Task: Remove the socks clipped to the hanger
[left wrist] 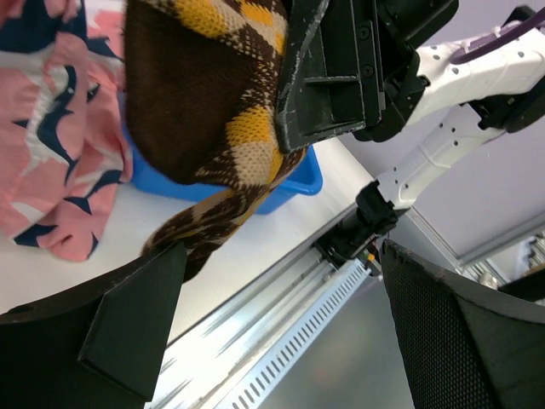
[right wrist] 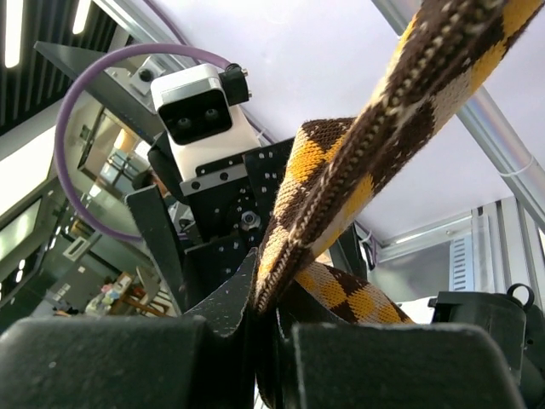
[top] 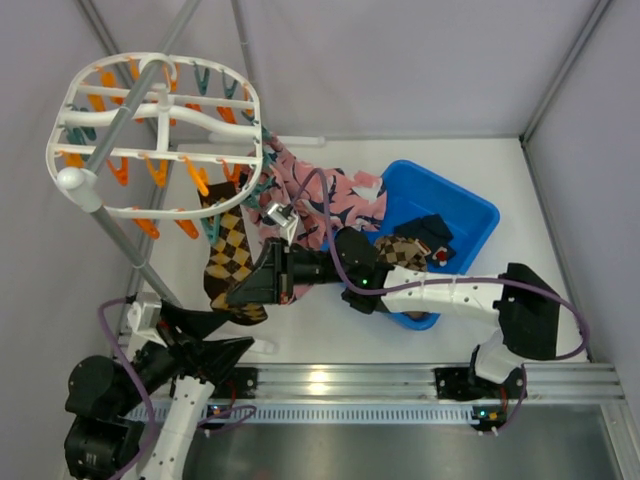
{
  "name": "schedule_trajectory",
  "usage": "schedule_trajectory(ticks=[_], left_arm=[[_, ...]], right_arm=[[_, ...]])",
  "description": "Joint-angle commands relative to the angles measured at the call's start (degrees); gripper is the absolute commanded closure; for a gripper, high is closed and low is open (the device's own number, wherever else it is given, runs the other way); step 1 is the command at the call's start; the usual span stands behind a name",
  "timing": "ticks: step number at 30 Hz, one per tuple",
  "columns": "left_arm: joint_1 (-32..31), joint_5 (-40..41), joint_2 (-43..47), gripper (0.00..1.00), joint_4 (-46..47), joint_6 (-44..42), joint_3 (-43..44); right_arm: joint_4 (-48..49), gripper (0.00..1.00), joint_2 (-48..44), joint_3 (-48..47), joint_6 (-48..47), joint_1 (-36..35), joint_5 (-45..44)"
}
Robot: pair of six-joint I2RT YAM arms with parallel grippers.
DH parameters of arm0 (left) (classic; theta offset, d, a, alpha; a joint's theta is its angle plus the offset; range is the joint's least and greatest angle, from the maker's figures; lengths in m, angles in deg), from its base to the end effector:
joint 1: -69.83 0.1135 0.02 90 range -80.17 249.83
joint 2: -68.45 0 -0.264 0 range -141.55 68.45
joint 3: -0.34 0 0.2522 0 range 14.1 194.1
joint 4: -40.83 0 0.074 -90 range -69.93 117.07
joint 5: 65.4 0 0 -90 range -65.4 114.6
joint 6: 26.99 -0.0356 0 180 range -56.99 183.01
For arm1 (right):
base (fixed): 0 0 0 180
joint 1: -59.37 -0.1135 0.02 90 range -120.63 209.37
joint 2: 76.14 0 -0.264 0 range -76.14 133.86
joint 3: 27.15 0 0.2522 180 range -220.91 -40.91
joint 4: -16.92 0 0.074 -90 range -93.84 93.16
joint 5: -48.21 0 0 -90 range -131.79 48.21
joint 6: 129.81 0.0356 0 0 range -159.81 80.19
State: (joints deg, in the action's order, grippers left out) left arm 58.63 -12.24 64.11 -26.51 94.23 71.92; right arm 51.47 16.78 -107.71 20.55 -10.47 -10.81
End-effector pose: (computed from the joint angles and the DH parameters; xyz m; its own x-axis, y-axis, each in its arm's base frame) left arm -0.0465 -0.0126 0.3659 -0.3869 -0.3463 -0.8546 0.6350 0.5720 -0.5192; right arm 0.1126 0.3598 0.3626 -0.7779 0.0433 -0.6269 -0.5924 -0.3833 0.7086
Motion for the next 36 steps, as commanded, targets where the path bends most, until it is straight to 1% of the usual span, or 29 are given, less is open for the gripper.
schedule_trajectory(ticks=[1,3,5,8,12,13,14,16,17,20,24,25,26,27,28,29,30,31,32,33,34,35,36], left_arm=[[0.5,5.1,1.8,0.02,3.4,-1.4,3.3],[0.4,8.4,2.8,0.02,3.5,-1.6,4.2],[0.4,9.9,3.2,0.02,3.4,-2.0,4.6],[0.5,10.5,2.6,0.02,3.6,-2.1,3.9],[0.5,8.9,1.9,0.02,5.1,-2.0,2.5],[0.5,7.5,1.7,0.02,7.4,-1.6,1.9],[0.5,3.3,1.4,0.02,8.7,-0.6,1.1],[0.5,-1.8,0.7,0.02,11.6,0.8,-1.5],[0.6,-6.0,-0.4,0.02,13.3,1.8,-2.2],[0.7,-9.4,-1.7,0.02,13.5,1.9,-4.6],[0.7,-10.1,-1.1,0.02,13.5,3.0,-8.8],[0.7,-9.9,-0.8,0.04,13.5,3.2,-9.2],[0.7,-9.8,-0.5,0.10,13.5,3.3,-9.9],[0.7,-9.6,-0.4,0.41,13.5,3.3,-10.1],[0.7,-9.3,-0.4,0.56,13.5,3.6,-10.3],[0.7,-8.7,-0.4,0.85,13.4,4.2,-10.3],[0.7,-7.6,-0.3,1.00,13.3,4.6,-10.3],[0.7,-5.8,-0.2,1.00,13.4,5.6,-10.4],[0.7,-5.2,-0.1,1.00,13.3,6.1,-10.5],[0.7,-4.4,-0.1,1.00,13.3,6.5,-10.9],[0.7,-2.2,0.0,1.00,13.0,7.0,-11.1],[0.7,-0.9,0.2,1.00,12.5,8.5,-11.4],[0.7,0.9,0.2,1.00,11.8,9.2,-11.8]], right_arm=[[-2.2,1.00,-5.8,0.0,-2.8,0.0,0.1],[-2.8,1.00,-7.1,0.4,-3.2,0.1,0.5],[-4.4,1.00,-7.8,0.4,-3.3,0.0,0.7],[-4.9,1.00,-8.1,-0.3,-3.2,-0.2,1.7],[-5.4,1.00,-6.7,-2.5,-2.5,-0.7,3.3],[-5.4,1.00,-6.3,-2.9,-2.4,-0.8,3.2],[-5.3,1.00,-5.4,-3.3,-2.5,-1.0,3.2],[-5.1,1.00,-4.4,-4.6,-1.9,-1.0,3.2],[-4.7,1.00,-3.3,-5.2,-1.7,-1.1,3.4],[-3.2,1.00,-1.5,-6.7,-0.9,-1.5,3.5],[-2.2,1.00,0.0,-8.1,-0.2,-1.9,3.3],[-2.3,1.00,0.2,-8.2,-0.2,-1.9,3.3],[-2.5,1.00,0.3,-8.2,-0.4,-2.0,3.1],[-2.9,0.99,0.3,-7.9,-0.8,-2.0,2.9],[-3.3,0.96,0.2,-7.7,-1.3,-2.0,2.5],[-5.8,0.82,0.0,-7.6,-1.8,-2.1,2.0],[-7.8,0.72,-0.3,-7.5,-4.3,-2.0,1.4],[-14.2,0.45,-1.1,-7.5,-6.2,-1.9,-0.5],[-14.3,0.28,-1.8,-7.6,-8.7,-1.9,-2.1],[-23.2,0.10,-2.6,-8.1,-14.5,-1.9,-7.8],[-28.7,0.01,-3.4,-8.3,-17.3,-1.9,-11.7],[-33.5,0.01,-5.3,-8.4,-19.6,-2.0,-15.9],[-42.6,0.01,-6.2,-8.9,-23.5,-2.0,-25.1]])
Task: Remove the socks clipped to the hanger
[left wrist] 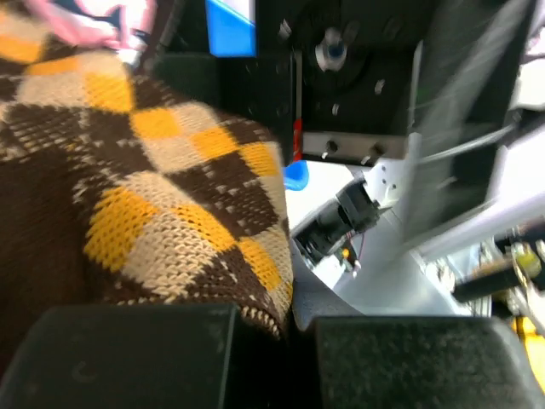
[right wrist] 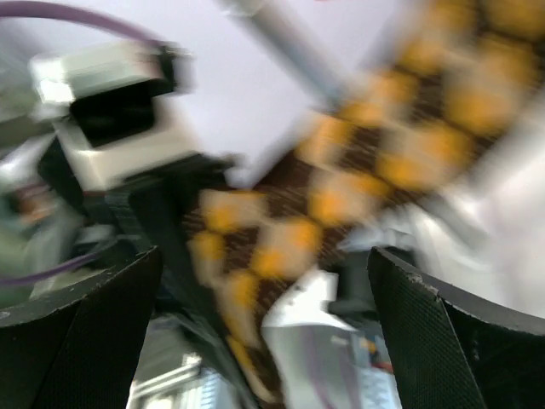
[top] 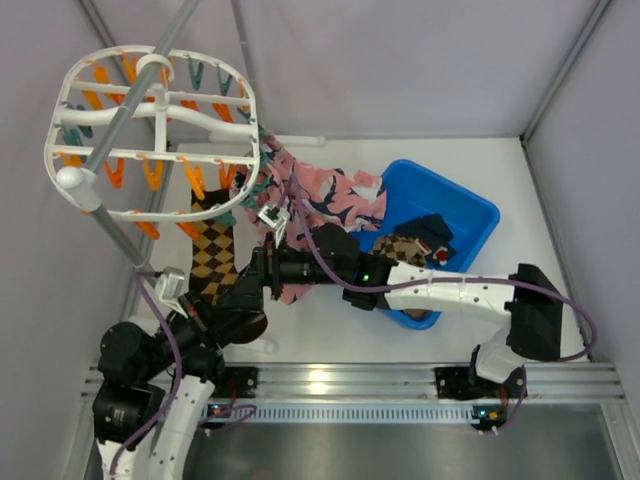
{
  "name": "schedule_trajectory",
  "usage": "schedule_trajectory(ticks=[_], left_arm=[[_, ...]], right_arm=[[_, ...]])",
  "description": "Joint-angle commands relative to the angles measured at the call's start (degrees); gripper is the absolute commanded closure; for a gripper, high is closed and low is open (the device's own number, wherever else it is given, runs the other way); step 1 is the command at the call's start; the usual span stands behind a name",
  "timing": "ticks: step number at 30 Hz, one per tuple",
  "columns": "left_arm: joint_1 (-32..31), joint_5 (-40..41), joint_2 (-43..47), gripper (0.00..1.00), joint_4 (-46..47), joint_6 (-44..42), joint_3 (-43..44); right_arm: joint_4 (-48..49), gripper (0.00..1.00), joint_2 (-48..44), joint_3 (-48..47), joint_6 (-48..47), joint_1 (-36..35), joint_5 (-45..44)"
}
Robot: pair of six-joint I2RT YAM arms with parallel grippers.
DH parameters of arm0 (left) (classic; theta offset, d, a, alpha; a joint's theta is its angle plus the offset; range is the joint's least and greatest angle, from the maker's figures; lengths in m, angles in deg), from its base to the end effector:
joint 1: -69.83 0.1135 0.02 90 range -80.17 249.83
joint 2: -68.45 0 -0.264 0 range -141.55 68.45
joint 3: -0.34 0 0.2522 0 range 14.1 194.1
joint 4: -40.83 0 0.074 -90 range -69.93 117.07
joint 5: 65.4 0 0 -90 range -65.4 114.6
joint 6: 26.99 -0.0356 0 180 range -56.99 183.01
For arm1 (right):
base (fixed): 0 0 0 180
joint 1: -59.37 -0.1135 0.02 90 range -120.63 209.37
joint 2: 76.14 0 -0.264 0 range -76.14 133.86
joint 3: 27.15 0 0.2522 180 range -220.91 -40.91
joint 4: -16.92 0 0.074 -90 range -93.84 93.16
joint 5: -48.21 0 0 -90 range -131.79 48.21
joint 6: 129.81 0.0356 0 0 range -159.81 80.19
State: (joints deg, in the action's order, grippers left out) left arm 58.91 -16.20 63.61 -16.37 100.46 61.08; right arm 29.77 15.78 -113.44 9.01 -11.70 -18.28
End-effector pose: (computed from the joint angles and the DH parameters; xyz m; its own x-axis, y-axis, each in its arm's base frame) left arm -0.0051 -0.0227 0.3423 -0.4949 -0.3733 -0.7847 0.6095 0.4945 -0.6197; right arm 0.1117 0.3694 0.3660 -0.7226 0.0204 -0.6909 -0.6863 -0.1401 0.7137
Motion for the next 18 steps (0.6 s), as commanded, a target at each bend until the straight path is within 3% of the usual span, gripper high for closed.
schedule_trajectory(ticks=[1,2,4,10,13,18], left_arm=[[0.4,7.4,1.0,1.00,0.4,4.2,-1.4],[0.4,8.3,1.2,1.00,0.0,4.7,-1.7],[0.4,8.8,1.4,1.00,0.0,5.7,-3.2],[0.4,9.5,1.3,1.00,0.0,5.9,-5.2],[0.4,8.4,1.6,1.00,-0.1,6.1,-5.3],[0.4,7.1,3.6,1.00,-2.1,6.1,-3.5]], right_arm=[[-24.3,0.01,-7.0,-3.2,-13.6,-0.8,-22.1],[-29.9,0.01,-7.9,-3.2,-15.9,-0.8,-29.1],[-32.8,0.01,-10.3,-3.4,-18.3,-0.7,-33.1],[-32.9,0.01,-14.0,-9.5,-26.2,-1.0,-30.1],[-34.7,0.01,-11.9,-16.0,-29.1,-1.1,-29.8],[-41.9,0.03,-2.8,-36.4,-32.7,-1.0,-29.4]])
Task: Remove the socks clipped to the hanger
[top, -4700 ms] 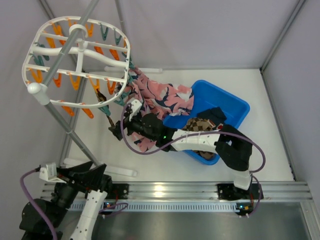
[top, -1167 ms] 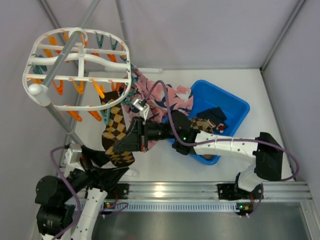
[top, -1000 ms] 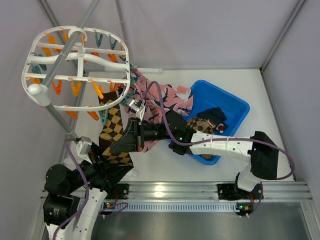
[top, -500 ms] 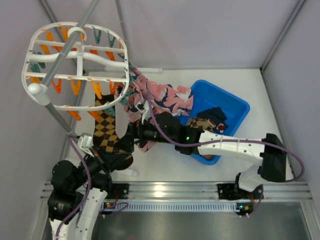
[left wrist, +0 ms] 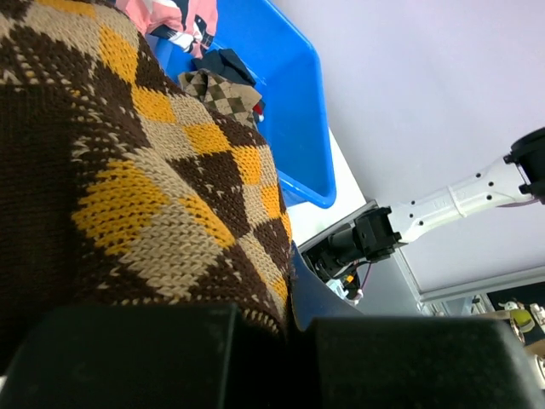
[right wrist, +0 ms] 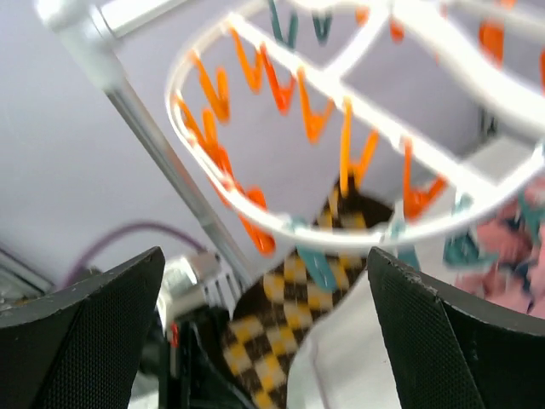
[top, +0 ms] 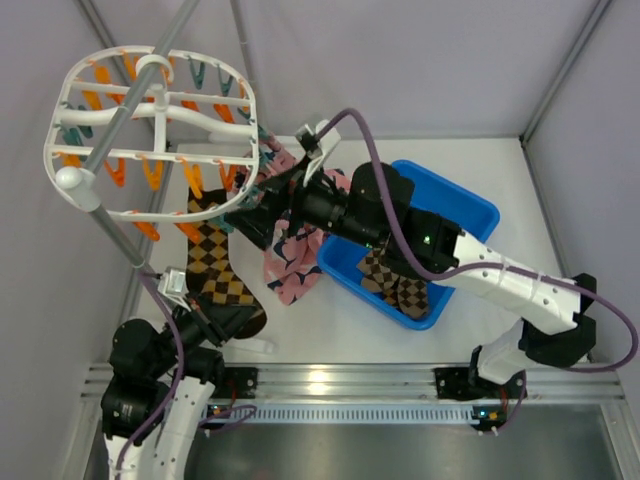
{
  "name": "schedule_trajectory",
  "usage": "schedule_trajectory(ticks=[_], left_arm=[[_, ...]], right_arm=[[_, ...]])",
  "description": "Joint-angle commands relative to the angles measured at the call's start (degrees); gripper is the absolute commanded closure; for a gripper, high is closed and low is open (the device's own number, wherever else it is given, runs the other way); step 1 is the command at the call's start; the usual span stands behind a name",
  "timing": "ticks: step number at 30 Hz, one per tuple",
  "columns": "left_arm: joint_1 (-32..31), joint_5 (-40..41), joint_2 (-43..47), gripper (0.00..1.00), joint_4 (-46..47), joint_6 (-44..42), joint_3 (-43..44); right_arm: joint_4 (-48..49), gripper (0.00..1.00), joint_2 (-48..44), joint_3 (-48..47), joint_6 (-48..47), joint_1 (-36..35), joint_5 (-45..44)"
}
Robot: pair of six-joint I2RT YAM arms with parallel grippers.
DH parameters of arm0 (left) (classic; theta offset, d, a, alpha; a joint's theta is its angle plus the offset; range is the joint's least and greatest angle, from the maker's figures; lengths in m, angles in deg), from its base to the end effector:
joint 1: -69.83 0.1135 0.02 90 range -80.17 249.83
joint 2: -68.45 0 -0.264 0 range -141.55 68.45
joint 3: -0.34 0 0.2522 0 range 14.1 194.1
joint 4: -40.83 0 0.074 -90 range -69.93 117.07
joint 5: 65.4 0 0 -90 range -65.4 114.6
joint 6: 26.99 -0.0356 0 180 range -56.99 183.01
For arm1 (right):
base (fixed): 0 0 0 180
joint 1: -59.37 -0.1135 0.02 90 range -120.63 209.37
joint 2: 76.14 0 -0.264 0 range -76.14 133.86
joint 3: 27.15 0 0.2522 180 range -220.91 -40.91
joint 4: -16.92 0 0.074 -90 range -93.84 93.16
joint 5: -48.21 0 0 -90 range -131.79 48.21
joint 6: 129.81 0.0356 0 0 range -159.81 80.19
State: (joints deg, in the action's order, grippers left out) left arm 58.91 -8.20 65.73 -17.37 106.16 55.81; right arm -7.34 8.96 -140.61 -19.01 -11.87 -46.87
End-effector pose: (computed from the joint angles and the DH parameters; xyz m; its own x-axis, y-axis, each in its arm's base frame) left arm 0.0085 -0.0213 0.3169 -0.5391 -0.4815 -0.6911 0.4387 0.5399 -0.7184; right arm 0.1087 0.3101 0.5042 -0.3033 0.2067 -0.9302 -0.8633 0.3536 0.3601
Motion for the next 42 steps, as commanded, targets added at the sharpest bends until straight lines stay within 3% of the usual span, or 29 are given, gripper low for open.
schedule_trajectory(ticks=[1,4,7,17,27,30,42], left_arm=[[0.4,-0.9,1.6,1.00,-1.9,0.0,2.3],[0.4,-0.9,1.5,1.00,-4.9,-1.1,5.0],[0.4,-1.3,1.6,1.00,-7.0,-2.0,7.3],[0.4,-4.7,1.6,1.00,-7.8,-2.6,9.8],[0.4,-6.2,1.7,1.00,-7.8,-3.0,11.3],[0.4,-6.1,1.6,1.00,-8.1,-3.3,11.9],[0.4,-5.1,1.8,1.00,-9.2,-5.0,9.4]], right_arm=[[-5.7,0.03,7.1,-11.9,-5.1,-0.9,-1.2],[-9.4,0.03,14.3,-26.0,-7.2,-0.4,-2.5],[-12.1,0.04,20.6,-33.9,-4.9,1.3,0.2],[-7.4,0.14,27.2,-35.3,3.8,5.4,8.9],[-7.2,0.23,30.6,-35.3,8.6,8.7,11.2],[-3.9,0.25,28.7,-32.2,7.0,8.5,11.2],[12.2,0.06,-3.1,5.5,3.4,6.1,0.1]])
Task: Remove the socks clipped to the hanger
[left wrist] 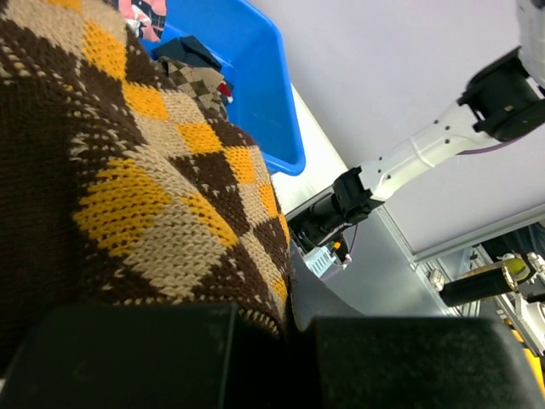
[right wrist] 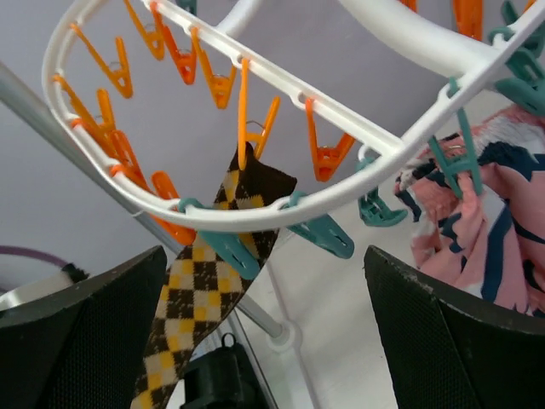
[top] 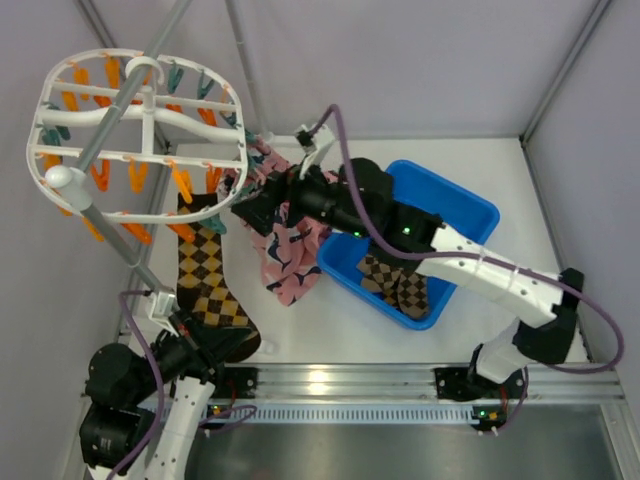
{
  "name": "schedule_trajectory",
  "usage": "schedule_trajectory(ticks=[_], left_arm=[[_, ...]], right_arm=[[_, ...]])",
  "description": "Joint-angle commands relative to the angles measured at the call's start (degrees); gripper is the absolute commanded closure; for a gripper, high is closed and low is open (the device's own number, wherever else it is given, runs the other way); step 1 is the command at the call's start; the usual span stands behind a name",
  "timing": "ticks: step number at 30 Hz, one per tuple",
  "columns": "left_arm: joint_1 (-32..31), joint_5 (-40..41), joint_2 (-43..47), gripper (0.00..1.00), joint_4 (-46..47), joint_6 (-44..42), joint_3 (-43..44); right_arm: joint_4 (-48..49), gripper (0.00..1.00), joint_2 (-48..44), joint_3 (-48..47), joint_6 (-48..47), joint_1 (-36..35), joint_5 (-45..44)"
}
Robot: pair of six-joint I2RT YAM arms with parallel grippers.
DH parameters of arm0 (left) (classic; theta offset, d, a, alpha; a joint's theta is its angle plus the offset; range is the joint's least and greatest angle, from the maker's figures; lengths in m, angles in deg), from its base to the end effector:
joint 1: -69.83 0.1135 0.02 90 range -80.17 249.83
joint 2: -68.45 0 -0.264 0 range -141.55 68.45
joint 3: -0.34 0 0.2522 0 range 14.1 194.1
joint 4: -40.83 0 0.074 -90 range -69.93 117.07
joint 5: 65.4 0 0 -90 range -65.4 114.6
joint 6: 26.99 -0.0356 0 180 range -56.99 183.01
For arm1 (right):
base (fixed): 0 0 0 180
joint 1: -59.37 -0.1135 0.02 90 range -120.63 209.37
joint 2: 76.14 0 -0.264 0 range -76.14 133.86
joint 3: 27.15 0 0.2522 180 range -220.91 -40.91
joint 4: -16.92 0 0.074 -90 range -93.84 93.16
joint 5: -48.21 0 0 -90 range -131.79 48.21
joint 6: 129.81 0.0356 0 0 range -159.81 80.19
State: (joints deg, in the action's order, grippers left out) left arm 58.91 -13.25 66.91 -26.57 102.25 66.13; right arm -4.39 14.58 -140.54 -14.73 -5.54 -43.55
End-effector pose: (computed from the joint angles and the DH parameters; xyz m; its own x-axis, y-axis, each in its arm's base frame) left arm -0.0359 -0.0153 0.3421 -0.5169 -0.4090 -0.7520 0.5476 0.5172 -0.6577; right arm 0.1560 0.3306 0.4773 -0.3691 0.2109 -0.9052 -0.8123 0.4000 0.4244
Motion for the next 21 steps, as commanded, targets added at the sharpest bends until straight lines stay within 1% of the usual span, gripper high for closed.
schedule_trajectory(ticks=[1,3,4,5,8,10,11,12,14,15,17,18,20,21], left_arm=[[0.4,0.1,0.6,1.00,0.0,-1.0,-1.0],[0.4,0.0,0.4,1.00,0.2,-0.8,-1.1],[0.4,0.0,0.4,1.00,0.2,-0.5,-1.1],[0.4,-0.2,0.5,1.00,0.2,-0.5,-0.7],[0.4,-0.7,0.5,1.00,0.1,0.4,0.2],[0.4,-1.2,0.4,1.00,0.0,1.5,1.3],[0.4,-0.8,0.5,1.00,-0.5,2.1,2.5],[0.4,-0.8,0.5,1.00,-0.5,2.5,3.2],[0.4,0.0,0.4,1.00,-2.1,2.6,4.6],[0.4,0.6,0.4,1.00,-2.8,2.4,5.2],[0.4,2.2,0.5,1.00,-5.3,1.5,6.7],[0.4,2.9,0.4,1.00,-6.3,1.2,7.0],[0.4,5.3,0.5,1.00,-9.0,0.7,7.0],[0.4,6.2,0.5,1.00,-9.6,0.7,6.9]], right_arm=[[12.8,0.05,-10.4,11.2,-0.3,-0.2,-3.3],[16.8,0.04,-14.0,16.7,0.6,-0.3,-3.3],[18.5,0.05,-14.5,21.4,1.2,-0.2,-3.4],[22.3,0.05,-14.9,23.3,1.5,-0.2,-3.2],[27.3,0.08,-13.3,27.6,2.5,-0.2,-1.2],[31.1,0.13,-11.1,29.8,3.0,-0.2,0.1],[36.2,0.17,-9.8,32.1,4.1,-0.3,0.6],[39.4,0.18,-9.2,32.1,4.1,-0.4,0.6],[44.6,0.20,-7.8,35.5,5.8,-0.4,0.8],[50.4,0.26,-6.3,36.5,6.0,-0.5,1.0],[53.3,0.34,-4.4,37.4,6.5,-0.7,0.8],[55.2,0.39,-2.4,37.0,6.9,-0.9,0.8],[58.7,0.44,0.0,36.6,7.6,-1.0,1.5],[60.7,0.45,2.1,36.4,8.0,-1.2,3.4]])
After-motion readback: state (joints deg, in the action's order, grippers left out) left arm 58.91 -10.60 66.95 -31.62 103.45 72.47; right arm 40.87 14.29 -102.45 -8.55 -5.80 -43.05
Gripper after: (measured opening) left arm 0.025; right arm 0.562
